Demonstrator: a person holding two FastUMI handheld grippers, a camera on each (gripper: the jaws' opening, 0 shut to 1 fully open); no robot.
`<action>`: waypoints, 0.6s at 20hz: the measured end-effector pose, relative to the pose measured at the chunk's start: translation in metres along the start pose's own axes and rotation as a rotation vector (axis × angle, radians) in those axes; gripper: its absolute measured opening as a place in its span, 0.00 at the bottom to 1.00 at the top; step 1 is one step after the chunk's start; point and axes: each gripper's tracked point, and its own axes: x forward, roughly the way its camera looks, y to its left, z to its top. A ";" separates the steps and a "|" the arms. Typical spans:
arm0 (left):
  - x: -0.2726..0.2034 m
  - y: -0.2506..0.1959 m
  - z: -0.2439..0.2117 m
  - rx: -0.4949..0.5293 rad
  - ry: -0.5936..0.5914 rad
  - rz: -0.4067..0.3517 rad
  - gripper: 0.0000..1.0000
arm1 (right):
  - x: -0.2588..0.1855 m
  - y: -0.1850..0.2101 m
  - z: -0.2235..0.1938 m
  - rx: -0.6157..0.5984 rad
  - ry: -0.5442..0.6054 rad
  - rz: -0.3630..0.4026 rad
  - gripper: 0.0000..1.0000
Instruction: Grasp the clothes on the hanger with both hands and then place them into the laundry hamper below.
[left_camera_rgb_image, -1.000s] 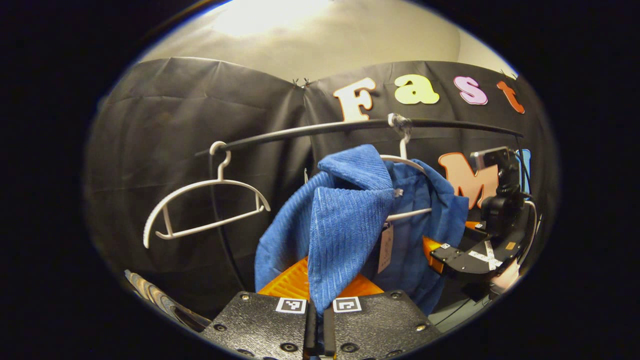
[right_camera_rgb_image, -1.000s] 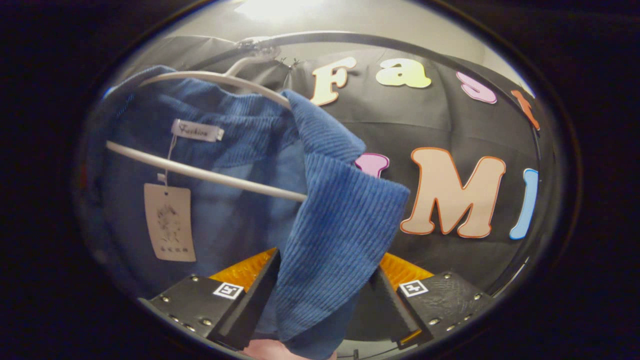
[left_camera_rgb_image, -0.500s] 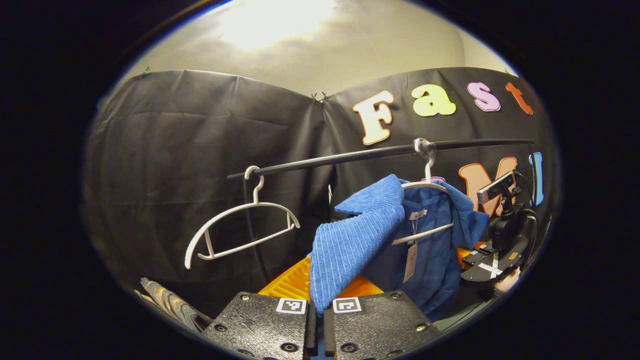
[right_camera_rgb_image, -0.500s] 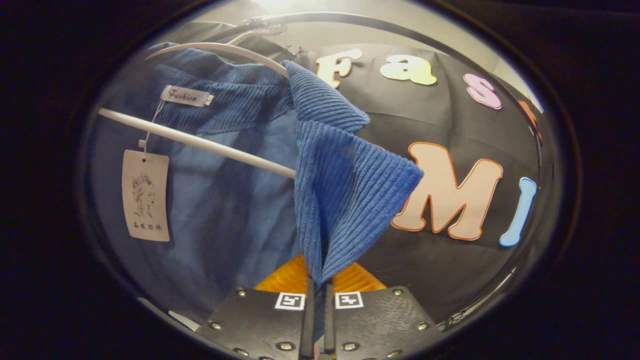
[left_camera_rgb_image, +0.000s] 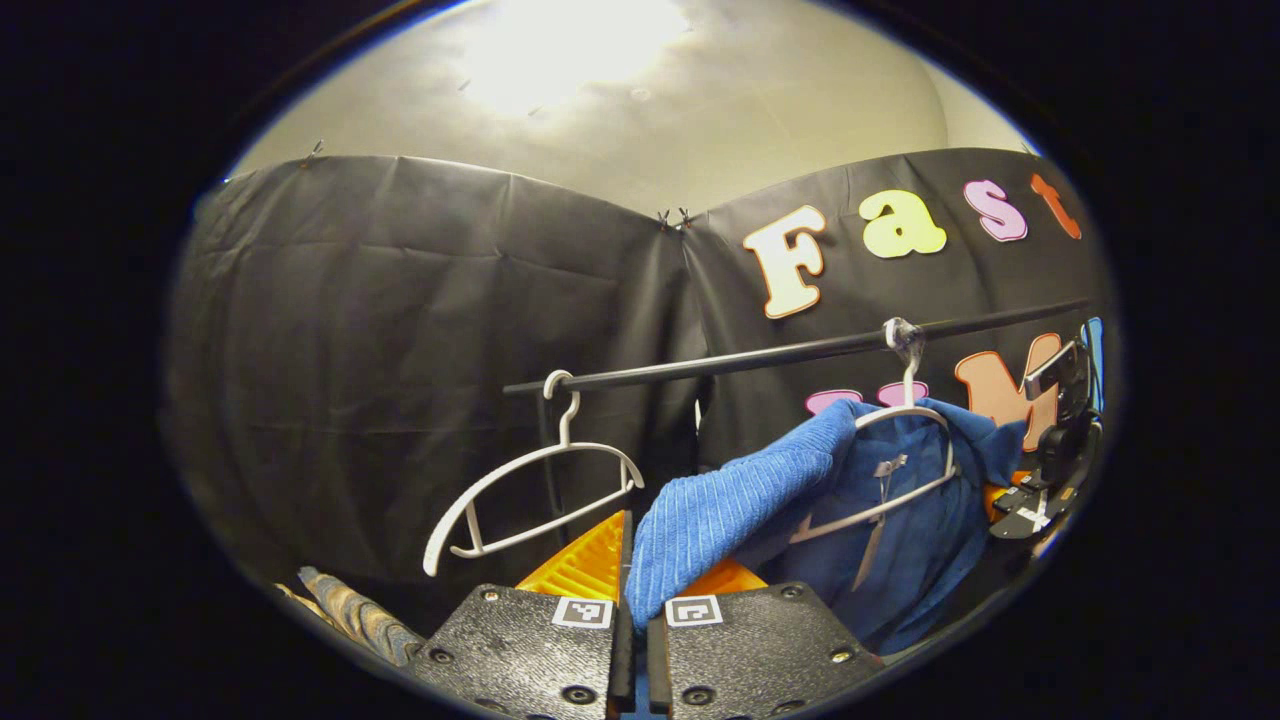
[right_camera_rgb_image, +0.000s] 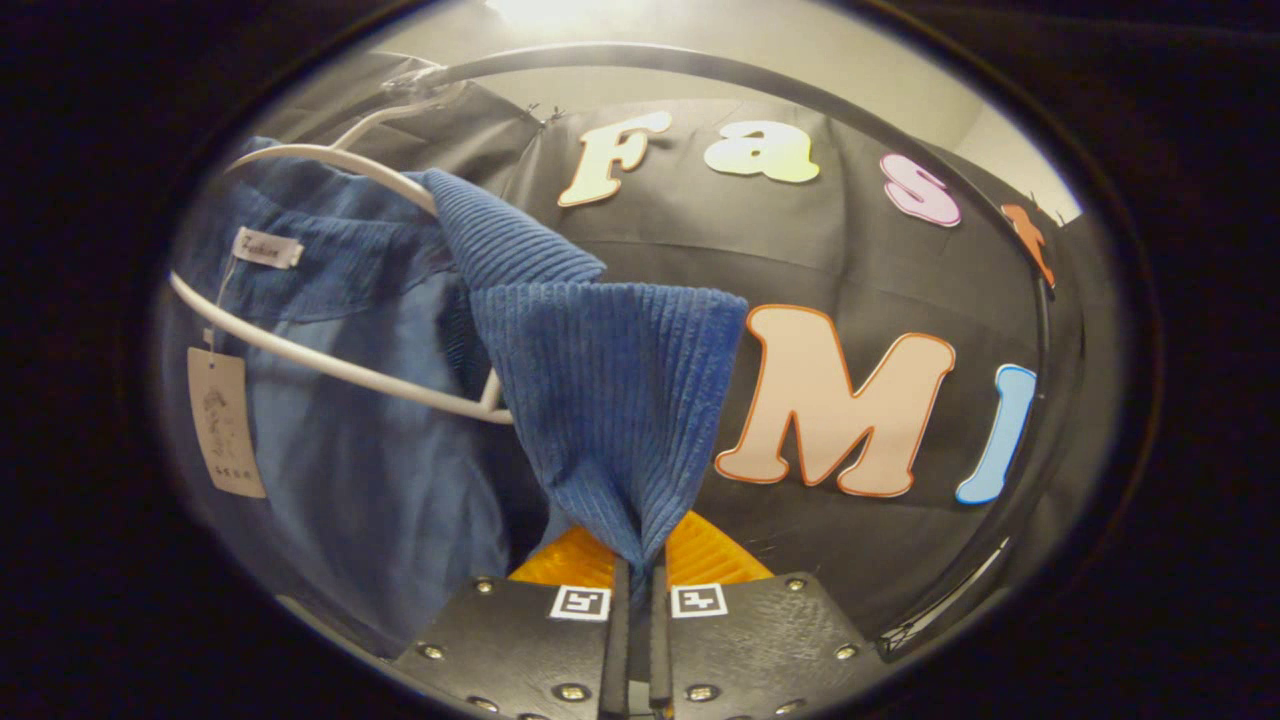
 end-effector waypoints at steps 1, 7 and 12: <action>0.001 0.004 0.003 0.009 -0.006 0.006 0.05 | 0.003 -0.006 0.006 0.005 -0.015 -0.014 0.08; 0.011 0.018 0.013 0.037 -0.037 0.022 0.07 | 0.019 -0.026 0.021 0.061 -0.049 -0.052 0.08; 0.024 0.036 0.016 0.059 -0.062 0.061 0.05 | 0.028 -0.025 0.024 0.071 -0.057 -0.059 0.08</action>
